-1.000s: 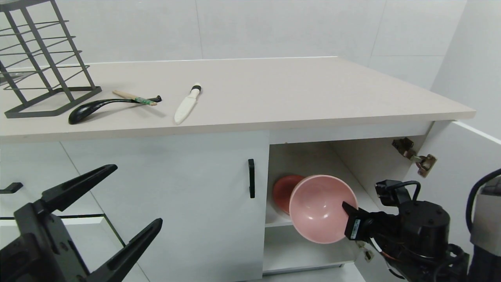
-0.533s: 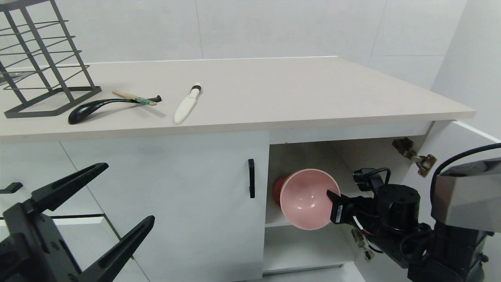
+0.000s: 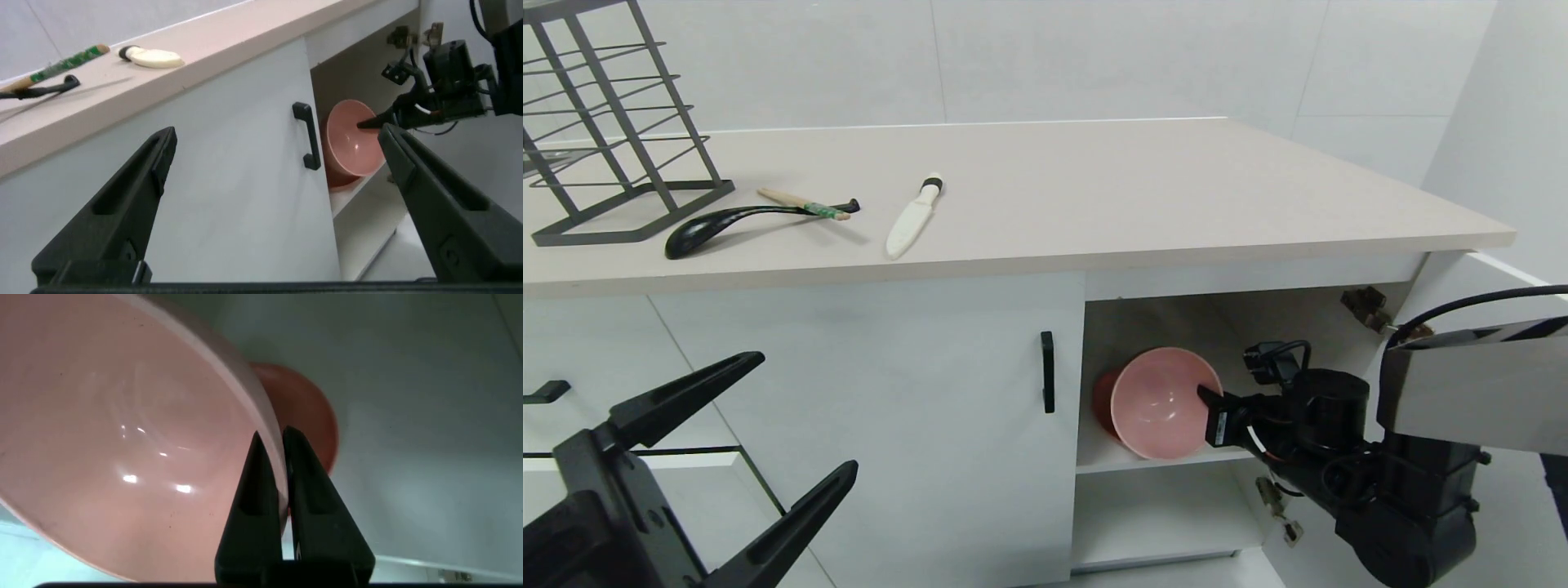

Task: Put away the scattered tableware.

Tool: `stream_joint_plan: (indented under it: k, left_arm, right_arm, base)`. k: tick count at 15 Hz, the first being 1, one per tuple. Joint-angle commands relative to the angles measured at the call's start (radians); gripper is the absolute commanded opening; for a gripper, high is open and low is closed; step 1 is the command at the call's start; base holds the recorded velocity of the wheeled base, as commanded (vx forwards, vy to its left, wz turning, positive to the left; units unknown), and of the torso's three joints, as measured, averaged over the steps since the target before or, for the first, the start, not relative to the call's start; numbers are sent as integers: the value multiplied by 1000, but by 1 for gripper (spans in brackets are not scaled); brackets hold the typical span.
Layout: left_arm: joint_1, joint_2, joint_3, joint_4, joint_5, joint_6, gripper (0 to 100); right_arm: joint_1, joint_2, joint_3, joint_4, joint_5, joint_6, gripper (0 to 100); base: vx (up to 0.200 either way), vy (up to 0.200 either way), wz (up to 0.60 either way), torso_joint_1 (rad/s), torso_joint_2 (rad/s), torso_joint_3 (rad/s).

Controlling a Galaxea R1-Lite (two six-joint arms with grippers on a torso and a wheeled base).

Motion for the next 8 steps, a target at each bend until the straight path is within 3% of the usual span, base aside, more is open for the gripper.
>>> stream_joint_plan:
  k: [1, 8]
  left_arm:
    - [-1, 11, 1, 6, 0, 0, 100]
    - [-1, 14, 1, 18, 0, -3, 100]
  right_arm:
    - [-9, 47, -44, 14, 1, -25, 0]
    - [-9, 86, -138, 89, 1, -41, 0]
  base:
    - [0, 0, 0, 0, 0, 0]
    - [0, 0, 0, 0, 0, 0]
